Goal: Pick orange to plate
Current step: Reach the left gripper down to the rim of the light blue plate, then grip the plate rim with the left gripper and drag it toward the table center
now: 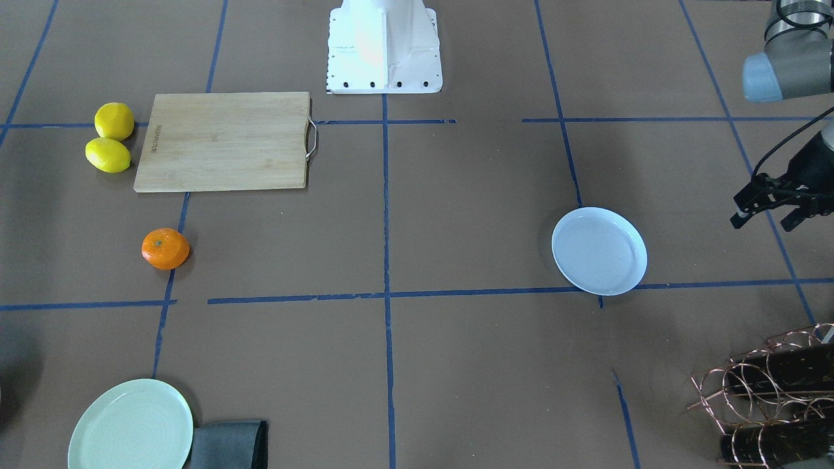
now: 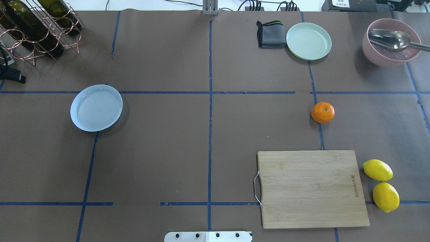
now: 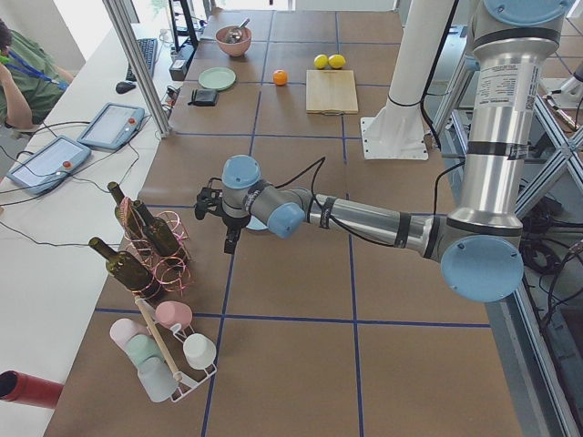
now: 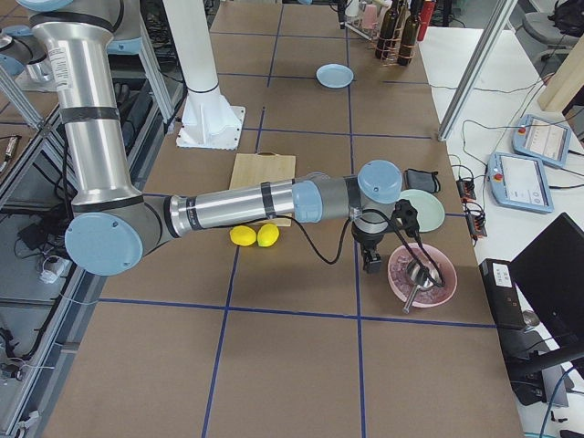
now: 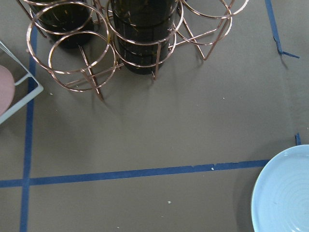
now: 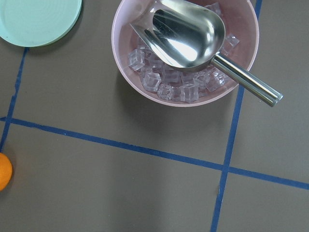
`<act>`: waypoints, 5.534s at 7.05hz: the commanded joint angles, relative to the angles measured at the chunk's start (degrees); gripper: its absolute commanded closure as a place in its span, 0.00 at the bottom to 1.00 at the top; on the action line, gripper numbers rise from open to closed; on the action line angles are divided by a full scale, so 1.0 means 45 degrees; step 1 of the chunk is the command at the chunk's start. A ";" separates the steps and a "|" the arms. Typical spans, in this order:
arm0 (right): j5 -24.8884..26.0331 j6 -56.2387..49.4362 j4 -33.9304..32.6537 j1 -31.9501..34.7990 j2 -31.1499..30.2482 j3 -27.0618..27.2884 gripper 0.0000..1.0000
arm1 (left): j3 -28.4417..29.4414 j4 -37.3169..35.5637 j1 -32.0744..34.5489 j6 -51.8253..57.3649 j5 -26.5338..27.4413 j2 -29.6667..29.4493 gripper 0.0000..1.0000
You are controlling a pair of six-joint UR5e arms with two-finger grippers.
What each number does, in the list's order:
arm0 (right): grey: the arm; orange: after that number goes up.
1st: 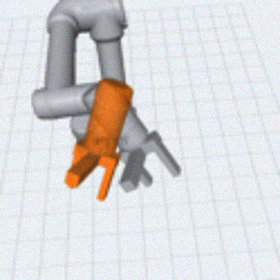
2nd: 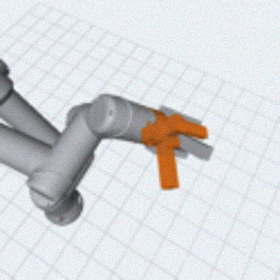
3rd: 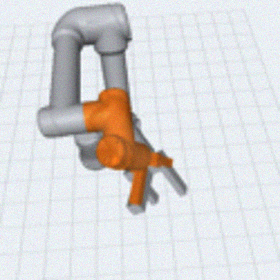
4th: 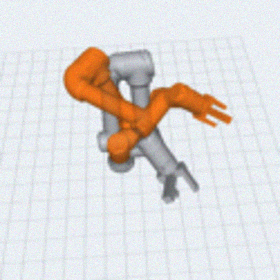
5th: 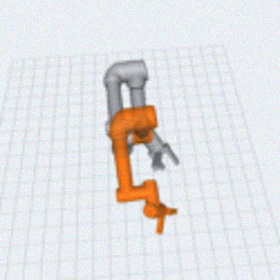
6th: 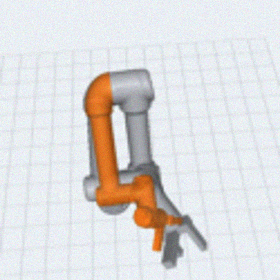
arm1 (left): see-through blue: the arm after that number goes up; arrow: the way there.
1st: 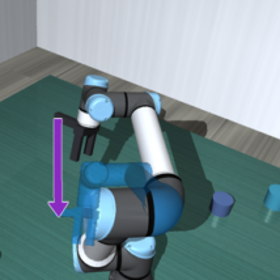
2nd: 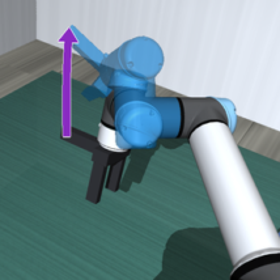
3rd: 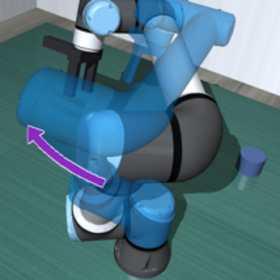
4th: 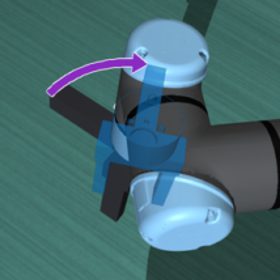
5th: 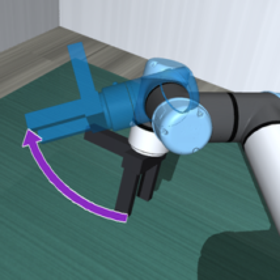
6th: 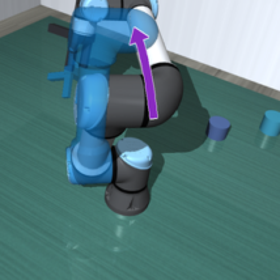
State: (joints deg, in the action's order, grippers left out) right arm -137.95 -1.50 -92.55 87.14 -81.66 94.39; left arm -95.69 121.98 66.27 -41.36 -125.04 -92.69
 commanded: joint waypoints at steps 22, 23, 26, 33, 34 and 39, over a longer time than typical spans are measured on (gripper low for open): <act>-0.0008 0.1017 0.0020 -0.0263 0.0100 0.0353 0.00 | 0.1598 0.1136 -0.2974 -0.2937 0.1193 -0.1551 1.00; -0.0008 0.1017 0.0020 -0.0302 0.0100 0.0334 0.00 | 0.1345 0.0884 -0.2040 -0.2937 0.0258 -0.1667 1.00; 0.0012 0.1171 0.0039 -0.0555 0.0100 0.0353 0.00 | 0.0619 -0.2527 -0.1580 -0.3189 -0.0572 -0.4275 1.00; 0.1261 0.7221 0.0716 -0.4009 0.0041 0.2795 0.00 | 0.1792 0.0588 -0.6478 -1.1409 0.2000 -0.6569 1.00; 0.1590 0.8291 0.1438 -0.4497 0.0041 0.2795 0.00 | 0.1773 0.0627 -0.6986 -1.1665 0.2741 -0.6648 1.00; 0.2238 0.9317 0.2149 -0.5400 0.0021 0.2795 0.00 | 0.1812 0.0628 -0.8085 -1.1590 0.3744 -0.6708 0.45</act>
State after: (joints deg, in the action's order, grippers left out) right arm -127.95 40.26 -82.99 63.07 -81.56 106.95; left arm -87.60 124.78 30.40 -93.76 -108.47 -122.93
